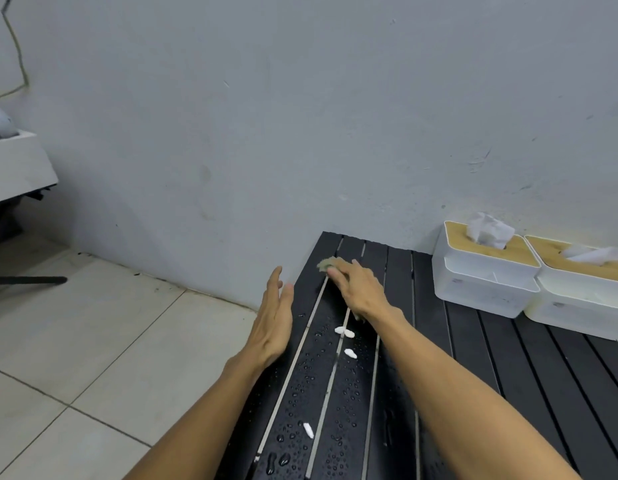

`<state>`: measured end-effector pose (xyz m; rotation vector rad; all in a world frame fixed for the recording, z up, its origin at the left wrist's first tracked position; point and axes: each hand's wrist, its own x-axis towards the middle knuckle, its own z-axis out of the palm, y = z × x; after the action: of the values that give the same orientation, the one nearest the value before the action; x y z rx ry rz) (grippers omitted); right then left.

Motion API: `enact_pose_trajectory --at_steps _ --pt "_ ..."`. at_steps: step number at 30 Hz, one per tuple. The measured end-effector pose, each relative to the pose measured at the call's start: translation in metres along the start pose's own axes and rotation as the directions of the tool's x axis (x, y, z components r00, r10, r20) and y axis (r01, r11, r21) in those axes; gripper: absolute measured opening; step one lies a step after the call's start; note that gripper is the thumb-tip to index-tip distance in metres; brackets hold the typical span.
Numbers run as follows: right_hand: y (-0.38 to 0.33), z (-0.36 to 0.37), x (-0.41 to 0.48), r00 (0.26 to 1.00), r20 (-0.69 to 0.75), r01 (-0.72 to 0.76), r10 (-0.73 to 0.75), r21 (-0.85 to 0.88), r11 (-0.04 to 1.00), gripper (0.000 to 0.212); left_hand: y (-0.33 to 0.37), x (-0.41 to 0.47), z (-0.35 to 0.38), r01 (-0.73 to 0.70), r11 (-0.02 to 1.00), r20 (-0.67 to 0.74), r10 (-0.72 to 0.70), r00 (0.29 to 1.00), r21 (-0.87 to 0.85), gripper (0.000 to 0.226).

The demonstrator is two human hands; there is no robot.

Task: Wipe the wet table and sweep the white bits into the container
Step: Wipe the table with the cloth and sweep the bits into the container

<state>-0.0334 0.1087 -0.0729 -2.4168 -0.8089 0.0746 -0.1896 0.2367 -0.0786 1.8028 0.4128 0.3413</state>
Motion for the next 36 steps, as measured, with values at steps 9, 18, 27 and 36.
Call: enact_pose_trajectory --at_steps 9,18,27,36 --pt "-0.042 0.015 -0.048 0.905 0.338 0.322 -0.258 -0.149 0.935 0.045 -0.01 -0.031 -0.016 0.022 0.996 -0.052 -0.027 0.998 -0.09 0.069" --pt "-0.04 -0.017 -0.122 0.801 0.403 0.342 -0.442 0.299 0.891 0.029 0.004 -0.072 -0.017 0.033 0.999 -0.032 -0.034 0.999 -0.013 0.052" --pt "-0.008 -0.048 -0.084 0.995 0.059 0.075 -0.084 0.141 0.987 0.029 0.003 -0.085 -0.013 0.025 0.979 -0.029 -0.019 0.999 0.204 0.047" --pt "0.005 -0.025 -0.112 0.934 0.303 0.249 -0.191 -0.166 0.954 0.046 0.0 -0.081 -0.012 0.008 0.963 -0.026 -0.001 1.0 0.268 0.045"
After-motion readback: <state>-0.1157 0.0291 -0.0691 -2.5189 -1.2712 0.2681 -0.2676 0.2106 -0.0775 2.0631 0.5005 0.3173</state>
